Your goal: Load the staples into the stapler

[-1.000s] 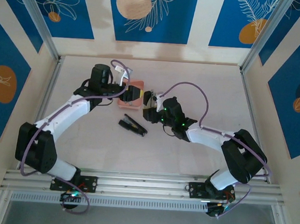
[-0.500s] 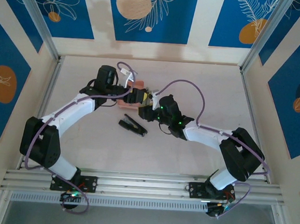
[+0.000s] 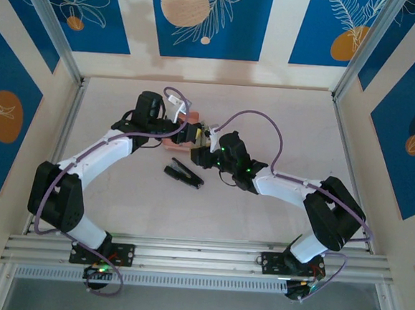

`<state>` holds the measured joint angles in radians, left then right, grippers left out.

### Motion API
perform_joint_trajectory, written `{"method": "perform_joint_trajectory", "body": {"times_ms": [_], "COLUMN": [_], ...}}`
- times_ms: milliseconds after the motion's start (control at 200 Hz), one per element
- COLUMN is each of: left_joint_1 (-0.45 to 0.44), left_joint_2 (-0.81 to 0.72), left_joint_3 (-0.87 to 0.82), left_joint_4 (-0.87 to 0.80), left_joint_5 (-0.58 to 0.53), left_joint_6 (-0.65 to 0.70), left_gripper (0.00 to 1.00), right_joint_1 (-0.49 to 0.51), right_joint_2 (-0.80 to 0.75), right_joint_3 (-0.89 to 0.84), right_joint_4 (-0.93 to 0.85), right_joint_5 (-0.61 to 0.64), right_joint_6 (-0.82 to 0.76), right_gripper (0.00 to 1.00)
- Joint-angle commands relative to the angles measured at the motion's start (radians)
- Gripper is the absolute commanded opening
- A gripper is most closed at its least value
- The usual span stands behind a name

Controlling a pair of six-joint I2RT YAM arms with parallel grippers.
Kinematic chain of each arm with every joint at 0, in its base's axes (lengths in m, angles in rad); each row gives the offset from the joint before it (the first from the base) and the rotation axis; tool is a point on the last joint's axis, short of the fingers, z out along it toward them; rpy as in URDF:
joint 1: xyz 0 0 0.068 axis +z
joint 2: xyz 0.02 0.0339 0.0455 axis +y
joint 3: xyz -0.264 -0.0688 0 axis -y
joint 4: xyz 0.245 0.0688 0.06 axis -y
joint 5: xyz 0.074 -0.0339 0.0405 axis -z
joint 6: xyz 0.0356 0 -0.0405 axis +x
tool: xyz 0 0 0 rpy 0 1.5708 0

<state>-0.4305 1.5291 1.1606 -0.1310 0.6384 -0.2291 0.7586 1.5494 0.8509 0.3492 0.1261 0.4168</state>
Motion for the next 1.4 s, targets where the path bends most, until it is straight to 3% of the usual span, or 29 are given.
{"method": "perform_joint_trajectory", "body": {"times_ms": [0, 195, 325, 435, 560, 785, 1210, 1396], "left_joint_1": [-0.013, -0.013, -0.011, -0.011, -0.011, -0.011, -0.012, -0.014], "left_joint_2": [-0.014, -0.072, -0.133, -0.161, -0.166, -0.186, -0.207, -0.210], "left_joint_3": [0.021, -0.049, -0.155, -0.226, -0.257, -0.278, -0.276, -0.274], "left_joint_4": [-0.011, 0.063, 0.227, 0.348, 0.399, 0.407, 0.375, 0.386], "left_joint_5": [0.001, -0.044, -0.029, 0.041, 0.156, 0.255, 0.264, 0.271], "left_joint_6": [0.029, 0.122, 0.187, 0.239, 0.322, 0.419, 0.455, 0.444], "left_gripper": [0.19, 0.08, 0.01, 0.00, 0.00, 0.00, 0.00, 0.00], "right_joint_1": [0.006, -0.024, -0.100, -0.199, -0.291, -0.289, -0.271, -0.279], "right_joint_2": [-0.033, -0.126, -0.244, -0.313, -0.305, -0.231, -0.146, -0.107], "right_joint_3": [0.040, 0.033, 0.002, -0.013, 0.056, 0.203, 0.258, 0.266], "right_joint_4": [0.080, -0.058, -0.193, -0.272, -0.449, -0.649, -0.597, -0.590], "right_joint_5": [-0.013, -0.073, -0.232, -0.400, -0.483, -0.501, -0.543, -0.540], "right_joint_6": [-0.007, 0.037, 0.137, 0.204, 0.235, 0.098, 0.110, 0.144], "right_gripper": [0.31, 0.59, 0.66, 0.66, 0.65, 0.63, 0.59, 0.41]}}
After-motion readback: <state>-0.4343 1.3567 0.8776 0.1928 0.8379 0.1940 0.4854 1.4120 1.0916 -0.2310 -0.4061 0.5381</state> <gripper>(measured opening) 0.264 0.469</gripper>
